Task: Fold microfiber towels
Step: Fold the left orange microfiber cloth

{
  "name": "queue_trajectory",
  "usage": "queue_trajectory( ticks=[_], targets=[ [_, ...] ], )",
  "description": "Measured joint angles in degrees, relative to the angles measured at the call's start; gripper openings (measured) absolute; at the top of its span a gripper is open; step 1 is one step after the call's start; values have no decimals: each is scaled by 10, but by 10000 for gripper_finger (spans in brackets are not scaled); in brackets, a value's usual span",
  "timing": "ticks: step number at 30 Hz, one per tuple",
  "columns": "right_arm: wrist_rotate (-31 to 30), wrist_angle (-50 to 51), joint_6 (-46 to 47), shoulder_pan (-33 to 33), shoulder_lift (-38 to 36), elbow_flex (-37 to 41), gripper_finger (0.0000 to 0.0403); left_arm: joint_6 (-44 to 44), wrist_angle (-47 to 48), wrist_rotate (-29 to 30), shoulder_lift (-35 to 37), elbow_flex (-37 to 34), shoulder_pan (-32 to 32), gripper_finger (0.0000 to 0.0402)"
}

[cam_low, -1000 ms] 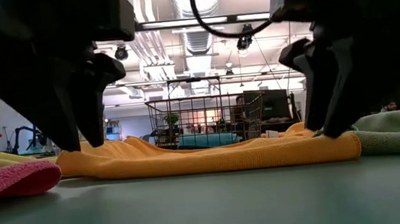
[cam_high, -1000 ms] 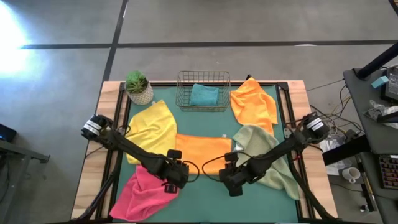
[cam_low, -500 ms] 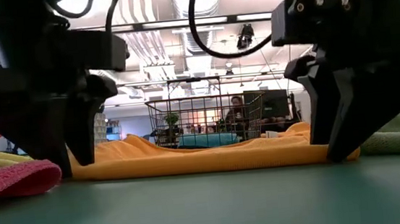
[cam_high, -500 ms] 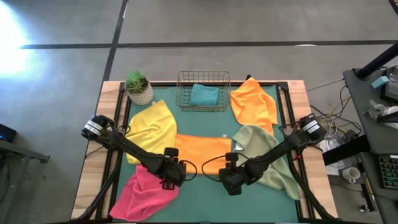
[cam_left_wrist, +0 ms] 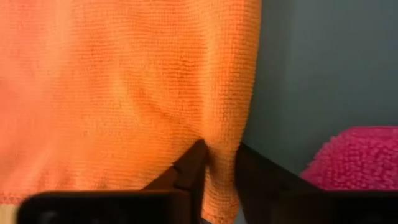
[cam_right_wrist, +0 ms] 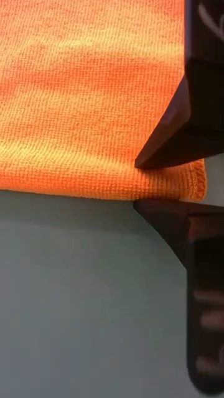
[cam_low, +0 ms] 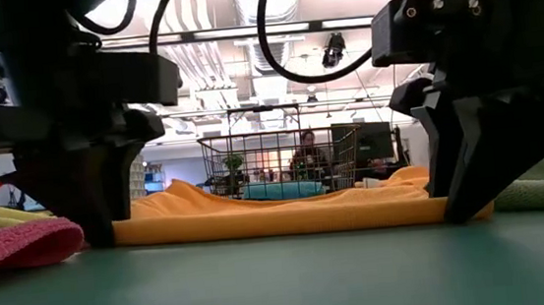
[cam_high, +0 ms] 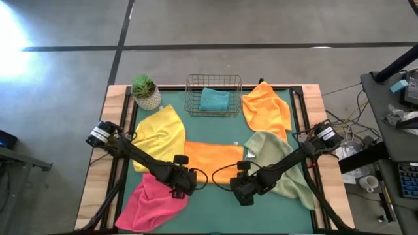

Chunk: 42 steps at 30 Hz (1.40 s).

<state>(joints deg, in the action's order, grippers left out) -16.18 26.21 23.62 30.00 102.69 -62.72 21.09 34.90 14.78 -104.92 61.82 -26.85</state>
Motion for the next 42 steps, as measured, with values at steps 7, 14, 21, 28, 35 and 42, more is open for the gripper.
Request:
queue_trajectory(
  ticks=[7, 14, 21, 28, 35, 42],
  targets=[
    [8, 6, 0, 0, 0, -6, 12, -10, 1, 4, 11, -1, 1, 6],
    [12, 72, -2, 0, -4, -40, 9, -9, -1, -55, 29, 23, 2, 1],
    [16, 141, 0, 10, -25, -75, 9, -4, 16, -103, 37, 54, 2, 1],
    [16, 172, 33, 29, -61, -99, 9, -3, 91, -134, 39, 128, 0, 0],
    [17, 224, 92, 57, -89, -146, 8, 25, 122, -183, 39, 209, -5, 0],
    [17, 274, 136, 96, -94, -217, 8, 74, 125, -233, 39, 273, -23, 0]
  ],
)
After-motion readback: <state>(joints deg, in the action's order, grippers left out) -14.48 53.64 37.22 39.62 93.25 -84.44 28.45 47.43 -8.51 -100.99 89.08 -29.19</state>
